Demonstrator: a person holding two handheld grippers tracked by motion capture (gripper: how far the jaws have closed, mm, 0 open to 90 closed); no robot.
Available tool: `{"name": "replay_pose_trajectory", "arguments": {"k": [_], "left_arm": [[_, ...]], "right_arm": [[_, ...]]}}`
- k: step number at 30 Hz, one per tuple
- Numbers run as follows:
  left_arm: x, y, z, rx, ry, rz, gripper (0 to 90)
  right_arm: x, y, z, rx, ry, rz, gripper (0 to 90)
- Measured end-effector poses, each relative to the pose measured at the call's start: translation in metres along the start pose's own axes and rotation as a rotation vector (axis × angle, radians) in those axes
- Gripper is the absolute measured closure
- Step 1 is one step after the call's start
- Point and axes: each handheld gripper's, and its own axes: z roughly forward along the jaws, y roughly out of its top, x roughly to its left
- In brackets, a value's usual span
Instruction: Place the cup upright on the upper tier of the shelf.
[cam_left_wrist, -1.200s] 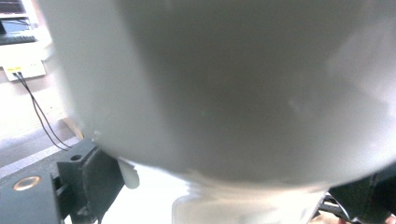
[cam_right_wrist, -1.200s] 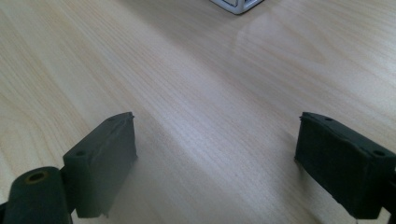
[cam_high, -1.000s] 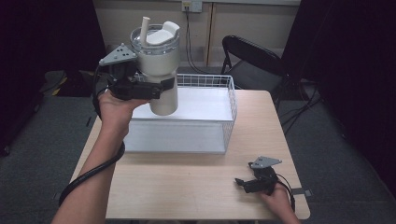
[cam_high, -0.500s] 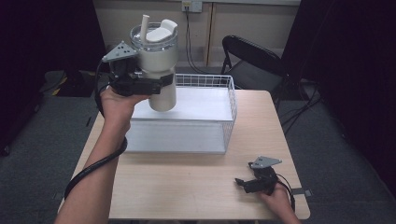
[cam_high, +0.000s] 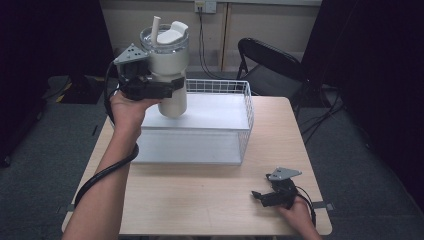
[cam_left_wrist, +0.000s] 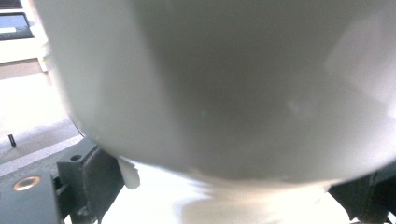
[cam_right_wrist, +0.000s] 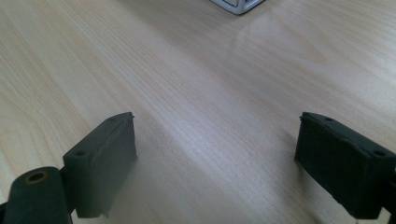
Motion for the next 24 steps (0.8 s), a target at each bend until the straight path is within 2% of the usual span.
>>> {"name": "replay_pose_trajectory", "arguments": {"k": [17,24], "left_arm": [[0.0066,0.0012,0.0065,-0.006,0.039,-0.001,9.6],[0.0098,-0.0005,0.0103,0.005,0.061,0.006,9.7]], "right_arm": [[0.0,0.0,0.0,0.0,0.0,0.0,11.6],[0.0,0.0,0.0,0.0,0.0,0.0,11.7]]}}
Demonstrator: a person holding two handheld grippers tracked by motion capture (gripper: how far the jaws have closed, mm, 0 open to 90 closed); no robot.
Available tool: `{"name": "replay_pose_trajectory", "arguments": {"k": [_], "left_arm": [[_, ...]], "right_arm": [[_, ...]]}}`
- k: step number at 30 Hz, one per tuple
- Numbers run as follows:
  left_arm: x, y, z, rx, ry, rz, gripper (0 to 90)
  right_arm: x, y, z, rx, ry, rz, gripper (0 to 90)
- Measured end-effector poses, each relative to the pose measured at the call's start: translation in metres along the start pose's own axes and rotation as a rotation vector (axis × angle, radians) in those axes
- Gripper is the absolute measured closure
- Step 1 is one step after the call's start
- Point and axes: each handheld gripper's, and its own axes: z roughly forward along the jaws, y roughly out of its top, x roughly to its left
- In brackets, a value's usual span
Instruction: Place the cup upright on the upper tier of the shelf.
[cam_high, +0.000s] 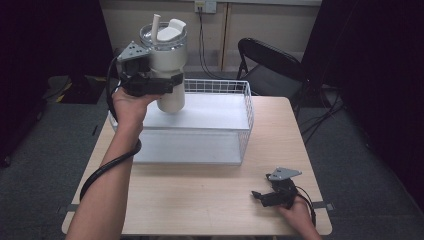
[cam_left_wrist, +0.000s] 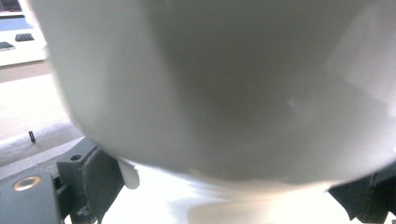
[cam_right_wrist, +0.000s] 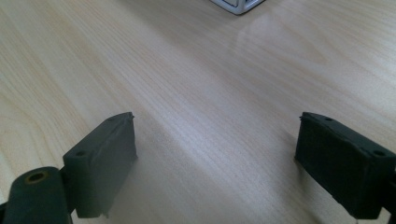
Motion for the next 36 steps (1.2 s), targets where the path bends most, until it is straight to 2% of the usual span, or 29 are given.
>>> {"name": "replay_pose_trajectory", "arguments": {"k": [13,16,36], "left_arm": [[0.003,-0.007,0.014,0.01,0.013,-0.012,9.6],[0.003,-0.009,0.017,0.014,0.022,-0.003,9.6],[0.005,-0.017,0.032,0.027,0.027,-0.011,9.6]], "right_arm": [[0.0,0.0,0.0,0.0,0.0,0.0,11.7],[0.0,0.0,0.0,0.0,0.0,0.0,11.7],[0.0,0.0,0.0,0.0,0.0,0.0,11.7]]}}
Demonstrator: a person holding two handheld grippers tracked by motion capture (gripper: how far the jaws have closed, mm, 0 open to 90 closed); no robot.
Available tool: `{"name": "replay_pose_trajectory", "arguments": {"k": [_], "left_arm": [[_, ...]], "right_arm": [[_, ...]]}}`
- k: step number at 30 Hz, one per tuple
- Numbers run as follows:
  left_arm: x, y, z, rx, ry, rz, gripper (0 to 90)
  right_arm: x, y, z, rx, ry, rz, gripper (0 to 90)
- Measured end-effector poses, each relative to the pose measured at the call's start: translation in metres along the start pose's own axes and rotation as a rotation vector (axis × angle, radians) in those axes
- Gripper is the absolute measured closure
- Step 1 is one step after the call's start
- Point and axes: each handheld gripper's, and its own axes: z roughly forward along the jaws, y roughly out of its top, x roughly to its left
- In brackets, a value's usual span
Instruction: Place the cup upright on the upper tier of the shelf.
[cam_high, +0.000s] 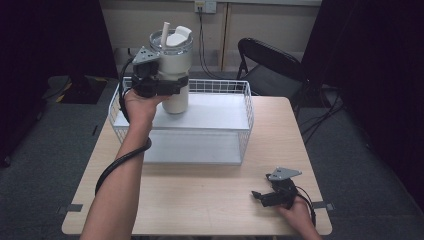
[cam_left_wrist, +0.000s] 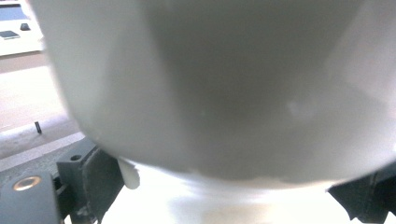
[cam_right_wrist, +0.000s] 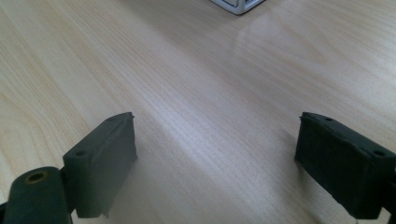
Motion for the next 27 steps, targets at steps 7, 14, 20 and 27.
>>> {"name": "replay_pose_trajectory", "arguments": {"k": [7,14,20,27], "left_arm": [[0.0,-0.003,0.004,0.008,0.003,0.003,9.6],[0.001,-0.008,0.007,0.011,0.008,-0.004,9.6],[0.0,-0.011,0.01,0.016,0.009,-0.008,9.5],[0.0,-0.015,0.008,0.01,0.005,0.002,9.5]], "right_arm": [[0.0,0.0,0.0,0.0,0.0,0.0,11.7],[0.0,0.0,0.0,0.0,0.0,0.0,11.7],[0.0,0.0,0.0,0.0,0.0,-0.001,11.7],[0.0,0.0,0.0,0.0,0.001,-0.001,11.7]]}}
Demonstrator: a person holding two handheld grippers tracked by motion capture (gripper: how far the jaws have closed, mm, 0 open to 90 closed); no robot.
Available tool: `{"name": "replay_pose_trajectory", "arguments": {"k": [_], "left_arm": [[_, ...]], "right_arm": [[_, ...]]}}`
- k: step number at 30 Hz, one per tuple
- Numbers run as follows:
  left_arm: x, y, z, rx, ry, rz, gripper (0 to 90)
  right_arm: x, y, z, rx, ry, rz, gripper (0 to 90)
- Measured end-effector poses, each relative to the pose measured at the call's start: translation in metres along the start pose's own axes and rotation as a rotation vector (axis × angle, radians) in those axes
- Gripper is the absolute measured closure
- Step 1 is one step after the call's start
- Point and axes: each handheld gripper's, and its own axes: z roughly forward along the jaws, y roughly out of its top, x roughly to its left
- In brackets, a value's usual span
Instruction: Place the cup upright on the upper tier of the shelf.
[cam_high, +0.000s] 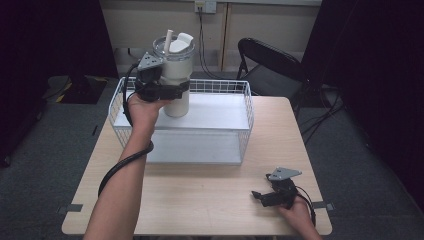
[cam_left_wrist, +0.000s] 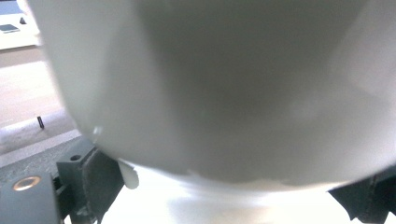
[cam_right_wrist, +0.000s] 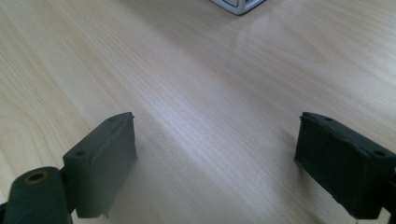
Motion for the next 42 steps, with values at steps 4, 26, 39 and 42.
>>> {"name": "replay_pose_trajectory", "arguments": {"k": [4,26,39,42], "left_arm": [[0.003,-0.004,-0.003,-0.014,-0.004,-0.019,9.3],[0.004,-0.014,-0.007,-0.007,-0.026,-0.07,7.7],[0.006,-0.026,-0.011,0.044,-0.037,-0.083,8.3],[0.006,-0.034,-0.017,0.045,-0.046,-0.098,10.7]], "right_arm": [[0.0,0.0,0.0,0.002,0.001,0.0,11.7],[0.0,0.0,0.0,0.0,0.0,-0.001,11.7],[0.0,0.0,0.0,0.0,0.0,-0.001,11.7],[0.0,0.0,0.0,0.0,0.0,-0.001,11.7]]}}
